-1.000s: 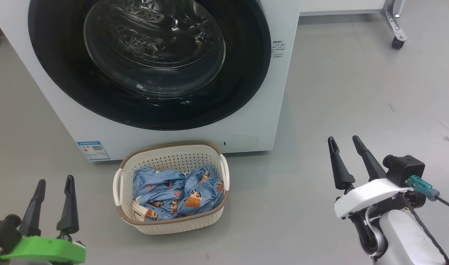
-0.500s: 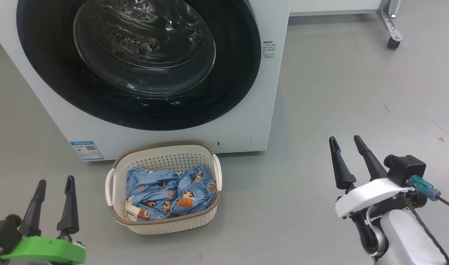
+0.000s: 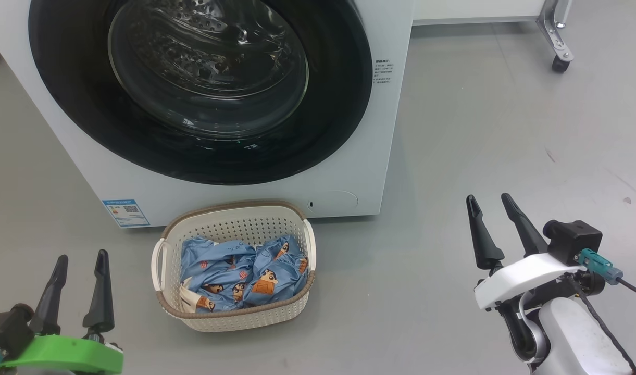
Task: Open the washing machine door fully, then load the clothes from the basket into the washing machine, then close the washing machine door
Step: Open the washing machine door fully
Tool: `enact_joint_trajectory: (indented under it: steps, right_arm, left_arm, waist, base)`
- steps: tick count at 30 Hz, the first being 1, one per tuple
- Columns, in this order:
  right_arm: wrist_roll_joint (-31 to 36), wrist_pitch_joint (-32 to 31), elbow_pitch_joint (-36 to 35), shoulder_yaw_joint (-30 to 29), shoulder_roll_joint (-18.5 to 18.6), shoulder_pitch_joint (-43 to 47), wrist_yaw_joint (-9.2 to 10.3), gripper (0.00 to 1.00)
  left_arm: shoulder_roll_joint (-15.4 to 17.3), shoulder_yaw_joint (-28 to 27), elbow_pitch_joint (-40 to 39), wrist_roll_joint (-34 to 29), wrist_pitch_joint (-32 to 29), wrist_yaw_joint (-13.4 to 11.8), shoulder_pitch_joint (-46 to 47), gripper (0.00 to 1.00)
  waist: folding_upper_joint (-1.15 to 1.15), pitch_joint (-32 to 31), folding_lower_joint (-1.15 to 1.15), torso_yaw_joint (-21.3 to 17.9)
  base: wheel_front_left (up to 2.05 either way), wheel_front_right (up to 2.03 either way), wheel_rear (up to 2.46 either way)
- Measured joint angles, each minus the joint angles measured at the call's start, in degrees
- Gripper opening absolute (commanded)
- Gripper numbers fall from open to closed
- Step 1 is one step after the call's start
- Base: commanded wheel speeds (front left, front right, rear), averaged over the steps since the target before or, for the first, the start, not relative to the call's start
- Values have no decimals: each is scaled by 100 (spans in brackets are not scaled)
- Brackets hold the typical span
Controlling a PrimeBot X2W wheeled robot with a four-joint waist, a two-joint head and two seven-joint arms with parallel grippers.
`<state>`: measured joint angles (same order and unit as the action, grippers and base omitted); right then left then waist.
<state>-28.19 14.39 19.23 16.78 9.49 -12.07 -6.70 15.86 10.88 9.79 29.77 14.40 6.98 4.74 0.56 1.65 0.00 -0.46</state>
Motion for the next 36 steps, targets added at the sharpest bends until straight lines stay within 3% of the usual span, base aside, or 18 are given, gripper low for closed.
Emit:
enact_joint_trajectory:
  steps: [23,33,34,35,36]
  right_arm:
    - [16,0,78,-44,115,-20,-35,100]
    - [49,0,-3,-185,241,-504,-37,100]
    - [49,0,-13,-200,261,-555,-37,96]
    - [49,0,-27,-223,282,-615,-37,84]
    - [49,0,-44,-248,298,-676,-37,50]
  left_arm:
    - [29,-40,-15,2,0,0,-3,100]
    - [58,-110,-71,71,0,0,8,100]
    - [66,-114,-78,91,0,0,12,100]
    - [69,-123,-88,103,0,0,25,100]
    - [73,-130,-107,104,0,0,43,100]
  waist:
    - [0,82,0,58]
    - [0,335,0,168]
    - [0,368,0,179]
    - [0,402,0,190]
    - [0,436,0,202]
  base:
    - [0,0,0]
    - [0,0,0]
    - [0,0,0]
    - [0,0,0]
    - [0,0,0]
